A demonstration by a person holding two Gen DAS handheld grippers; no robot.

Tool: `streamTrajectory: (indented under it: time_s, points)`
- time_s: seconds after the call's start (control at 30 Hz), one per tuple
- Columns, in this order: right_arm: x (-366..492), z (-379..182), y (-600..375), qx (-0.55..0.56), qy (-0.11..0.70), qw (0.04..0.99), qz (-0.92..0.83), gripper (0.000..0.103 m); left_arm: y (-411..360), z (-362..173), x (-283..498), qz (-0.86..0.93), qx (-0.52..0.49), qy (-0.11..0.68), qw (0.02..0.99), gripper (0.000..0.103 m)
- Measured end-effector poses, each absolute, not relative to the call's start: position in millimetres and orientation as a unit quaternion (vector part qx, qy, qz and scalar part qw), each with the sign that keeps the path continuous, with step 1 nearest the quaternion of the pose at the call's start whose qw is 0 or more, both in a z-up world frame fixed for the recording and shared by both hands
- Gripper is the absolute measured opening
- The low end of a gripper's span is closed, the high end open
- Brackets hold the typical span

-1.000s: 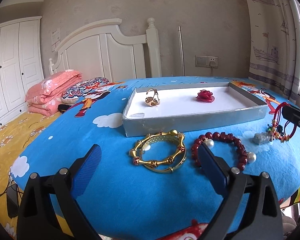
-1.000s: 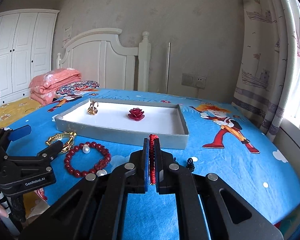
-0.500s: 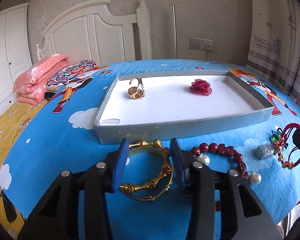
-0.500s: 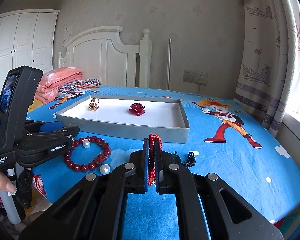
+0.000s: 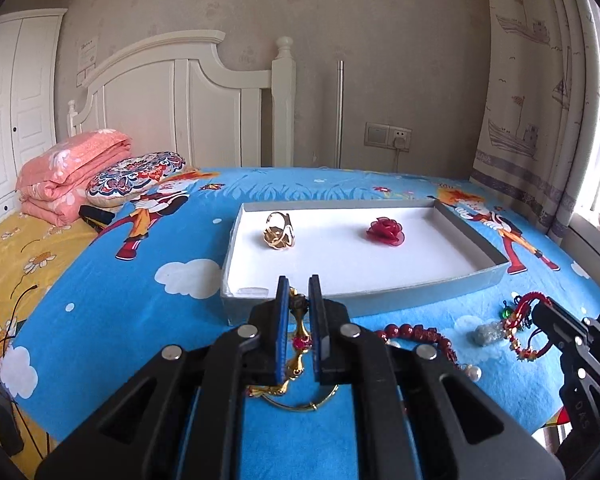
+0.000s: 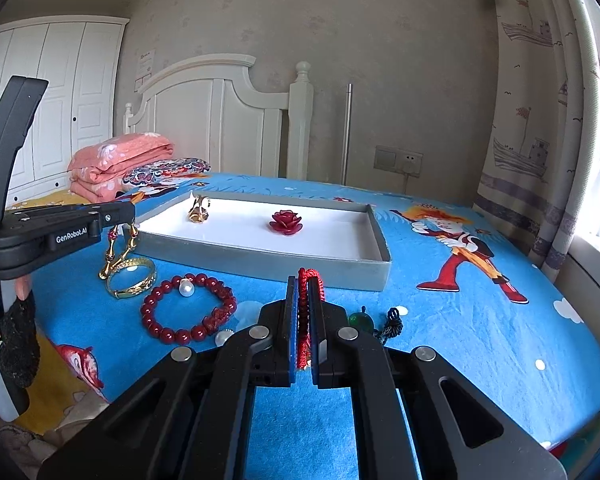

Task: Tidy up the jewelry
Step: 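Grasp the gold bead chain with the left tool while the right tool holds the red bracelet, then carry the chain and red bracelet into the tray and open both tools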

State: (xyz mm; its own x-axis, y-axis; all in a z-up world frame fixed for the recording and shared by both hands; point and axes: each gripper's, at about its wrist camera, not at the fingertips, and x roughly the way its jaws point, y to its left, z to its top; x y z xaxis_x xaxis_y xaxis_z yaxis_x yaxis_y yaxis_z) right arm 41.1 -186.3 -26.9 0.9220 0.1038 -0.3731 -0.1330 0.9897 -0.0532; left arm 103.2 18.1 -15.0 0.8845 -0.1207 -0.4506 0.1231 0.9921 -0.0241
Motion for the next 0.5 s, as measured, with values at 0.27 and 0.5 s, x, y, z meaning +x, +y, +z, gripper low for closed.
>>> streamTrajectory:
  time_s: [0.27, 0.5]
  points:
    - [31, -19, -172, -0.061, 0.169, 0.981, 0.072, 0.005, 30, -10, 76, -0.058, -0.019, 0.22, 0.974, 0.009]
    - [27, -14, -166, -0.069, 0.161, 0.982, 0.072, 0.005, 20, -13, 46, -0.054, -0.004, 0.198, 0.979, 0.009]
